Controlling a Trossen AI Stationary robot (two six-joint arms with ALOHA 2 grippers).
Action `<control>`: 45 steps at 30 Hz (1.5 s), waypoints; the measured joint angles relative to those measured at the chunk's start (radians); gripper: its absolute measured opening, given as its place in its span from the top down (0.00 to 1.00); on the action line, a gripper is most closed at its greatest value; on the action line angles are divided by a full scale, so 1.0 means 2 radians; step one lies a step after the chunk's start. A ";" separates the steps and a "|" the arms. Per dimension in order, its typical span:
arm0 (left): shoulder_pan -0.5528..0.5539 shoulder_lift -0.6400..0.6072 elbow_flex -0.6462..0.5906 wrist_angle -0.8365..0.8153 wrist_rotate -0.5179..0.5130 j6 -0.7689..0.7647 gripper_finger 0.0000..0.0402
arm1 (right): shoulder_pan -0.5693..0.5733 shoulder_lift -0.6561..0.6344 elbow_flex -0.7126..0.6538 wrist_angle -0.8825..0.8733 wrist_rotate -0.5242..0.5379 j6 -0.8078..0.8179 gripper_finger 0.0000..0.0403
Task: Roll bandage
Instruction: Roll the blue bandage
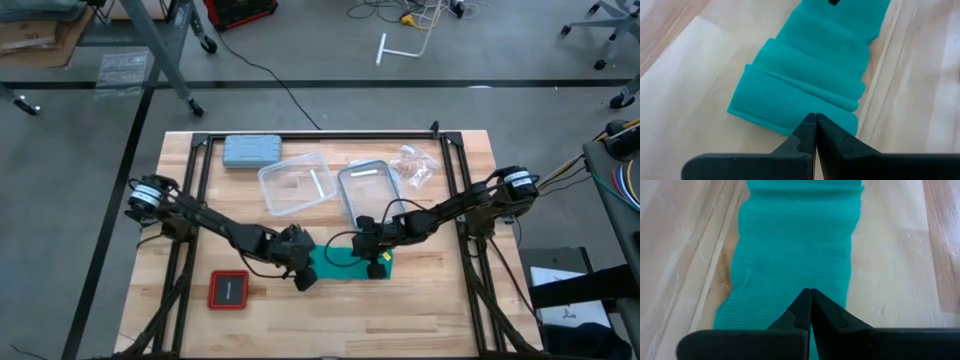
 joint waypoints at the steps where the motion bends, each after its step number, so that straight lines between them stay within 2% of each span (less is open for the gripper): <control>1: 0.000 0.003 0.000 0.004 0.000 0.000 1.00 | 0.000 0.000 0.000 0.000 0.000 0.000 0.99; 11: 0.000 0.017 0.000 0.012 -0.009 0.001 0.99 | 0.000 0.000 0.000 -0.005 0.000 0.003 0.99; 19: 0.000 0.022 0.000 0.014 -0.013 0.001 0.99 | 0.000 -0.002 -0.004 -0.084 0.017 0.026 0.99; 45: 0.000 0.022 0.000 -0.010 -0.013 -0.008 1.00 | 0.000 -0.031 -0.013 -0.171 0.014 0.075 0.99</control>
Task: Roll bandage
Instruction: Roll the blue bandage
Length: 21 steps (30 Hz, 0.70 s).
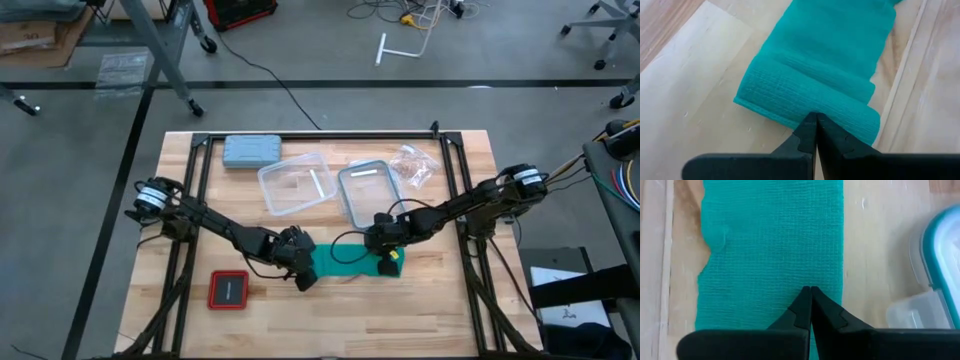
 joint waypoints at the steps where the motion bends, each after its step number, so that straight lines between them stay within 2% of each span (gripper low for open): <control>1: 0.000 0.000 0.000 0.000 0.000 0.000 1.00 | 0.000 -0.001 0.000 0.000 0.000 0.000 0.99; 11: 0.001 -0.004 0.003 -0.005 0.002 0.002 0.99 | 0.008 -0.024 -0.002 -0.022 -0.008 0.005 0.99; 14: 0.001 -0.014 0.003 -0.006 0.002 0.008 1.00 | 0.009 -0.046 -0.003 -0.044 0.008 0.009 0.99; 21: 0.002 -0.026 0.004 -0.018 0.000 0.008 1.00 | 0.010 -0.081 -0.003 -0.035 0.023 0.010 0.99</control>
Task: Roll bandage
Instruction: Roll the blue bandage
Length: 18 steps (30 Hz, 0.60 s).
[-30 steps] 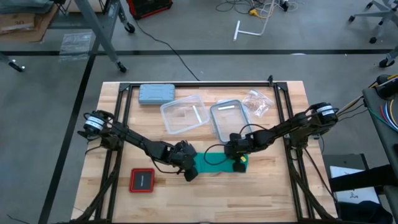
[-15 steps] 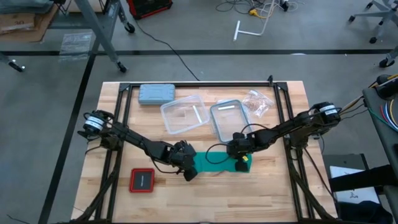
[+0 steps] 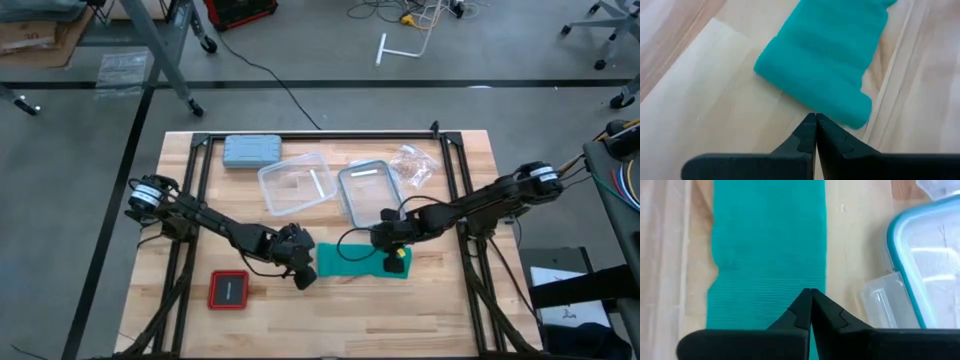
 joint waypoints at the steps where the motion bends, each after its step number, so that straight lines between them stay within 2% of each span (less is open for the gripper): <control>1: 0.000 0.001 0.000 -0.002 0.000 -0.004 1.00 | 0.001 -0.001 0.000 0.004 0.003 0.000 0.99; 6: 0.000 0.019 -0.001 -0.002 0.000 -0.013 0.99 | 0.009 0.004 0.001 0.048 0.006 -0.006 0.99; 18: 0.001 0.055 -0.001 0.018 0.000 -0.013 1.00 | 0.010 0.011 0.001 0.056 0.008 -0.011 0.99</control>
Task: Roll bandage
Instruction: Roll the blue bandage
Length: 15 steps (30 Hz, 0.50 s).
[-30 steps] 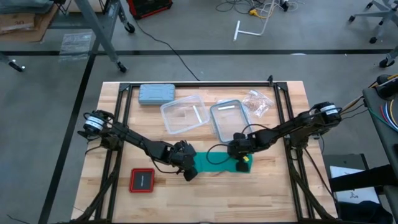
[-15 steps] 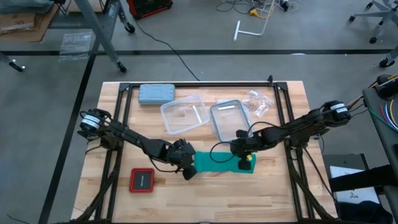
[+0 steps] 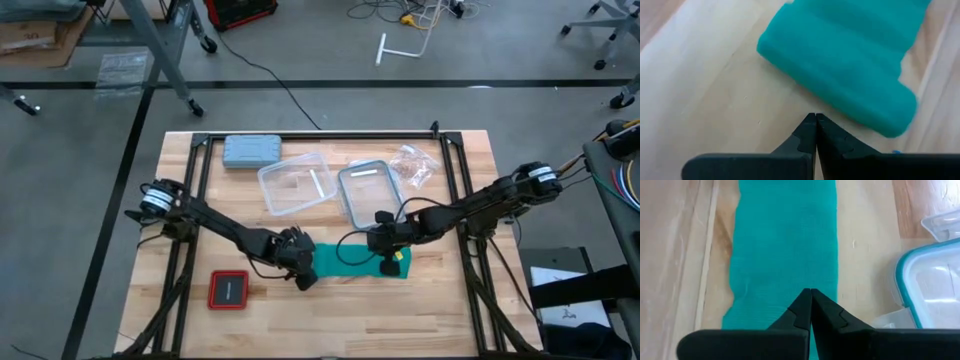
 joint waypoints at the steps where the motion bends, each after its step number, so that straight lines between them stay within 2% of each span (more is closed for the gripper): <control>1: 0.000 0.004 0.000 0.008 0.000 0.001 1.00 | 0.000 0.000 0.000 0.001 0.000 0.000 0.99; 15: 0.007 0.009 0.001 0.069 0.000 0.013 0.99 | 0.000 0.000 0.000 0.000 0.001 -0.003 0.99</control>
